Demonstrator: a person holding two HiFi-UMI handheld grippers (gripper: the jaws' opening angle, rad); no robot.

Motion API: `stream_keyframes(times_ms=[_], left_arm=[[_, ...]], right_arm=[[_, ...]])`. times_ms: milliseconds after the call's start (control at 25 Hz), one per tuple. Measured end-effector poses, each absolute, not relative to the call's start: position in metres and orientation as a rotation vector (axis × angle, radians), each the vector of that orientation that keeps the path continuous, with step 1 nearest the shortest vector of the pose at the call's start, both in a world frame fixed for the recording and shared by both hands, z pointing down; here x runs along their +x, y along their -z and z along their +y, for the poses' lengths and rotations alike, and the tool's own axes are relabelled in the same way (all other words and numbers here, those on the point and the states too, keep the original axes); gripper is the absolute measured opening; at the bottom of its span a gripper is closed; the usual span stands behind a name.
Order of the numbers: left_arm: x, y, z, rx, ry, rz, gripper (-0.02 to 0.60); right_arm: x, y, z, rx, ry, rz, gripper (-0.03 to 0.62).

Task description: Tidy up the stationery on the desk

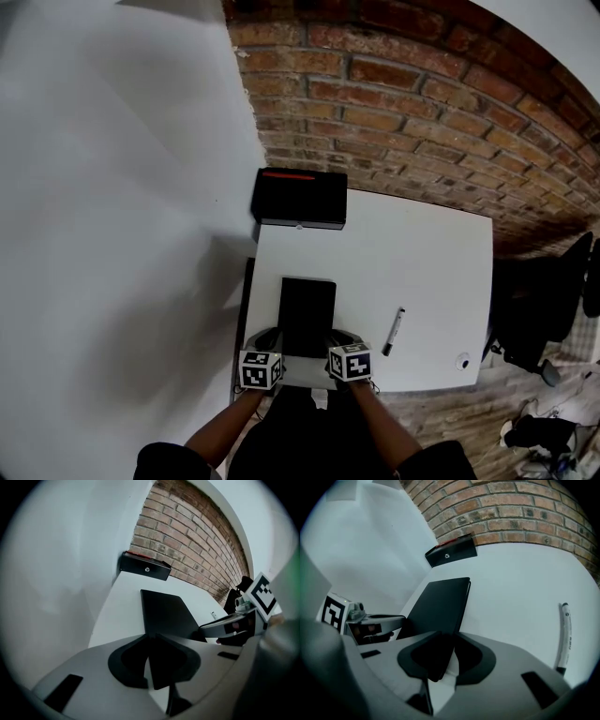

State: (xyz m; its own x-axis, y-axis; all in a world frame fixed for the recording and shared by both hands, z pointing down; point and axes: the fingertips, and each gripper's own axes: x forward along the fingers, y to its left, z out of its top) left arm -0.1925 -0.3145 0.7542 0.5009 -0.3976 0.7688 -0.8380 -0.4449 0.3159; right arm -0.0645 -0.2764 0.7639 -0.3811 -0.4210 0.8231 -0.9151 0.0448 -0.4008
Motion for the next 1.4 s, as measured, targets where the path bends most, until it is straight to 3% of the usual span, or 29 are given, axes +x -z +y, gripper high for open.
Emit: stream_keyframes(times_ms=[440,880,1400], left_arm=[[-0.198,-0.755,-0.31,2.014,-0.804,-1.038,0.055],[-0.169,-0.729,-0.307,2.229,-0.87,-1.049,0.054],[-0.129,-0.717,-0.289,2.251,-0.823,-0.969,0.018]], right_arm=[[-0.06,-0.76,-0.272,1.354,-1.32,-1.87,0.102],[0.128,-0.745,-0.237,1.862,-1.176,-1.528,0.101],[0.133,-0.771,-0.217,1.82,-1.246,-1.454,0.09]])
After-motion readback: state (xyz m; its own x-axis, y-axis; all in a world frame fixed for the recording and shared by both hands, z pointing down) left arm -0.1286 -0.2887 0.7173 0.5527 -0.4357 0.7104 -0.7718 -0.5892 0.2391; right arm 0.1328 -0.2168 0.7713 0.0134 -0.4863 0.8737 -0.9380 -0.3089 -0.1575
